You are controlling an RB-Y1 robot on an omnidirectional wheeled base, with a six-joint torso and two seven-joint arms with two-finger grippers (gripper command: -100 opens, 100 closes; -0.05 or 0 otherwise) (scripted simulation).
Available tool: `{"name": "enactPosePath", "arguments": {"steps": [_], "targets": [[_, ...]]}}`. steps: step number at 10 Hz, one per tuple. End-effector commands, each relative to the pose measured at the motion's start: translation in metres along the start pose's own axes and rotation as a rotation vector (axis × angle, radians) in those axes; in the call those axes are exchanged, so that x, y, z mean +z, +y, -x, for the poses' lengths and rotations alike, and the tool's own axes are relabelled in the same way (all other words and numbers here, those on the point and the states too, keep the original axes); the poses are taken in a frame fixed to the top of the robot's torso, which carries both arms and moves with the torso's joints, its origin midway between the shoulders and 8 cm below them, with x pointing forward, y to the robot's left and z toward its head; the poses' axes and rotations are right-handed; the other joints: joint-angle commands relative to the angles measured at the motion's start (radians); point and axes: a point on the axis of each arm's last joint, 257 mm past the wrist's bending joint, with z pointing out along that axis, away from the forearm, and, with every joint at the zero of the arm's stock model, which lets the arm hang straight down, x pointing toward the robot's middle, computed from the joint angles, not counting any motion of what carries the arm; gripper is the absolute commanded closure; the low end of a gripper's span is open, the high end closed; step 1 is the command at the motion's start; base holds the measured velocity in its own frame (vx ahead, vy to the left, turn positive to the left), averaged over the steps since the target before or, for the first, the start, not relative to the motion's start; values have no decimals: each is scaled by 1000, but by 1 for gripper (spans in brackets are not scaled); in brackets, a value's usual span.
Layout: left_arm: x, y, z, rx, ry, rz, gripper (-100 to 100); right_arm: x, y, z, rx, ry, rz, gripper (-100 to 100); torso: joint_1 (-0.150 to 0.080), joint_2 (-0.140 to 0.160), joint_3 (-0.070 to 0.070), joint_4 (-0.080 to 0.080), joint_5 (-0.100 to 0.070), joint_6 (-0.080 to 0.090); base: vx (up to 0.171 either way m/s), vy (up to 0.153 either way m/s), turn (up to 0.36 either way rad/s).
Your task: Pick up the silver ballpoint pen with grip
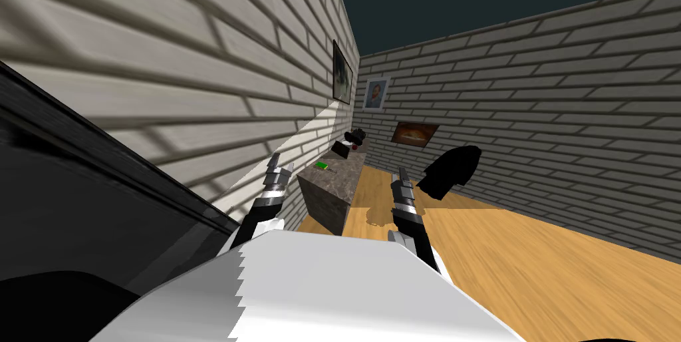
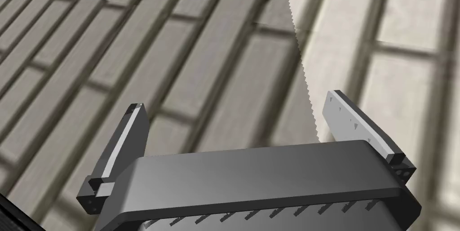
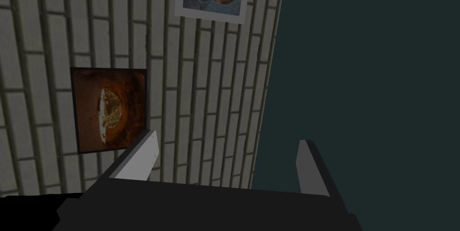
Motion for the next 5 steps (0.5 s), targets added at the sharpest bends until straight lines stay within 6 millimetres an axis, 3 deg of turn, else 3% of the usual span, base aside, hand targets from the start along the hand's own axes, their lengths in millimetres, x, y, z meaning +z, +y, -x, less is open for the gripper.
{"name": "enactPosePath", "arguments": {"steps": [1,3,5], "targets": [[-4,9,0,17,22,28,-100,0,0,0,0,0,0,0,0,0,0,0,0,0,-3,-28,0],[-14,29,2,42,49,91,-100,0,0,0,0,0,0,0,-3,1,0,0,-1,0,-16,-75,6],[-32,58,9,65,69,184,-100,0,0,0,0,0,0,0,-8,2,1,0,-2,0,-20,-136,12]]}}
